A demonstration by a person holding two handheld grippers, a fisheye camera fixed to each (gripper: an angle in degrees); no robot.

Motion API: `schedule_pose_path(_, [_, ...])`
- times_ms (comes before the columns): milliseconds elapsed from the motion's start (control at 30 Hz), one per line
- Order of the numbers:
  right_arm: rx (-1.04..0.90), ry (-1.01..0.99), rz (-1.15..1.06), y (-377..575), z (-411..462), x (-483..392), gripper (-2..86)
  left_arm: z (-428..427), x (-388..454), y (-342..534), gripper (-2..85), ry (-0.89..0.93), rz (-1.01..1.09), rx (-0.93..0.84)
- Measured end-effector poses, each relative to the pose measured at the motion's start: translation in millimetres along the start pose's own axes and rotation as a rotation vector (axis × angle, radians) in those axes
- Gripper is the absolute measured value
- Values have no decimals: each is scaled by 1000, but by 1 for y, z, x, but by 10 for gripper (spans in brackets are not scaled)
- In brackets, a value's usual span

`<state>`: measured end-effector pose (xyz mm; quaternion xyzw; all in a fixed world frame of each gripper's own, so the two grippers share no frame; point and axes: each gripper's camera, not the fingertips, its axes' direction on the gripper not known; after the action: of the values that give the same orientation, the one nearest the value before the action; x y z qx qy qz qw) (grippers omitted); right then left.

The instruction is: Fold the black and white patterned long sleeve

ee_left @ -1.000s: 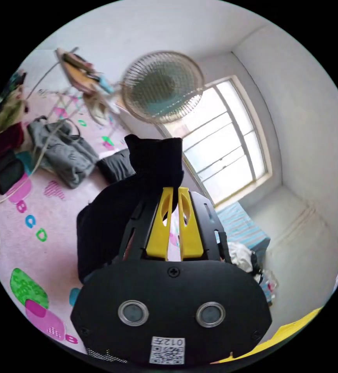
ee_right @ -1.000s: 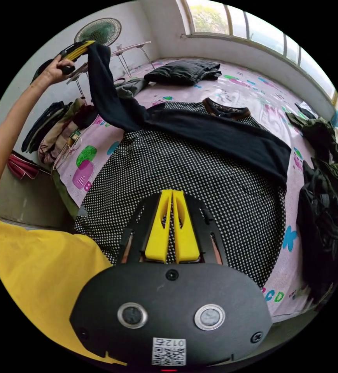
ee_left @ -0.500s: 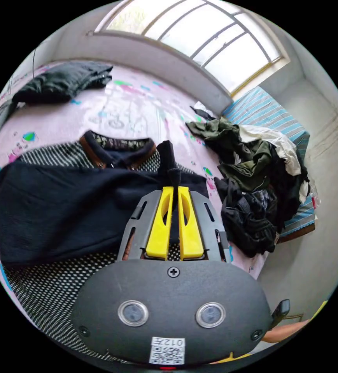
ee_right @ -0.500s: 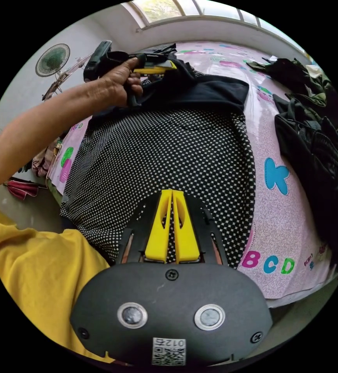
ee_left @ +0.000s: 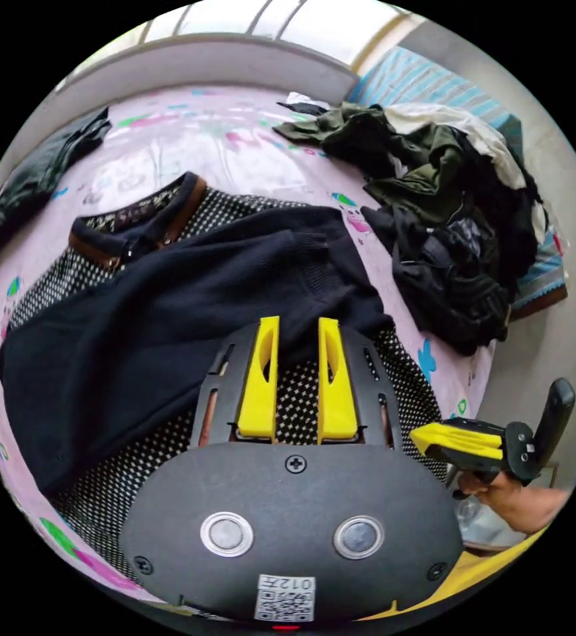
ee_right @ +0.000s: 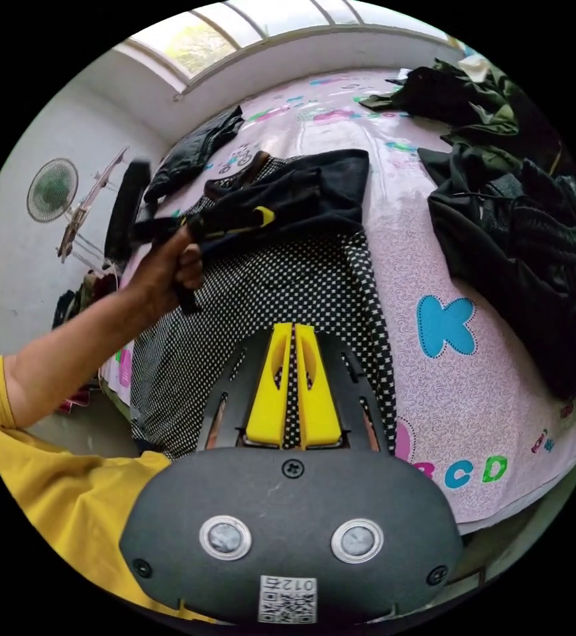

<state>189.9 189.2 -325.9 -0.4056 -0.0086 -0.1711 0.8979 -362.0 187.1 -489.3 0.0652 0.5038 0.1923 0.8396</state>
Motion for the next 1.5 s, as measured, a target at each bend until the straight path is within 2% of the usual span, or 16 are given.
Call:
schedule_pose_path(133, [68,-87,96,-55,-2,23,34,-32,-29,14,73,117,-51,104])
schedule_pose_path(233, [79,-46,76,-107,10,26,58,-68,-65,27,61,33,-58,164])
schedule_pose_path(400, [-2,19,128,-178,47,33,77,-121,-199,51,35,-110,-386,238])
schedule_pose_path(533, [-106,44,149,-201,75,31,60,-146,-261,50,21,-173,-477,266])
schedule_pose_path(667, [-48,19,124,-211,69,31,20,-139,-292,16,9,-151,-405,156])
schedule_pose_path(733, [-32,-6,106,-216,62,34,15,-131,-297,1,6,-206,-378,110])
schedule_pose_path(800, [-58,14,104,-220,65,37,12,-108,-316,-12,3,-295,-436,-27])
schedule_pose_path(867, [-157,23,124,-223,88,44,12,-83,-335,-14,1,-242,-460,-152])
schedule_pose_path(1000, [-73,-19,207,-227,75,52,15,-129,-348,-15,0,-262,-440,11])
schedule_pose_path(1100, [53,75,227,-224,47,46,14,-176,-363,-9,2,-280,-451,161])
schedule_pose_path(1167, [156,156,92,-219,34,9,11,-183,-383,-12,2,-248,-489,130])
schedule_pose_path(1233, [159,66,-111,-217,43,-39,8,-179,-398,-18,3,-199,-505,77])
schedule_pose_path(1367, [16,-81,-574,-207,107,-172,4,-166,-402,-36,2,-168,-455,21])
schedule_pose_path(1433, [-23,-128,-658,-205,135,-215,2,-165,-397,-44,1,-155,-412,21])
schedule_pose_path(1500, [-94,-171,-732,-204,165,-252,1,-157,-393,-56,0,-151,-350,-55])
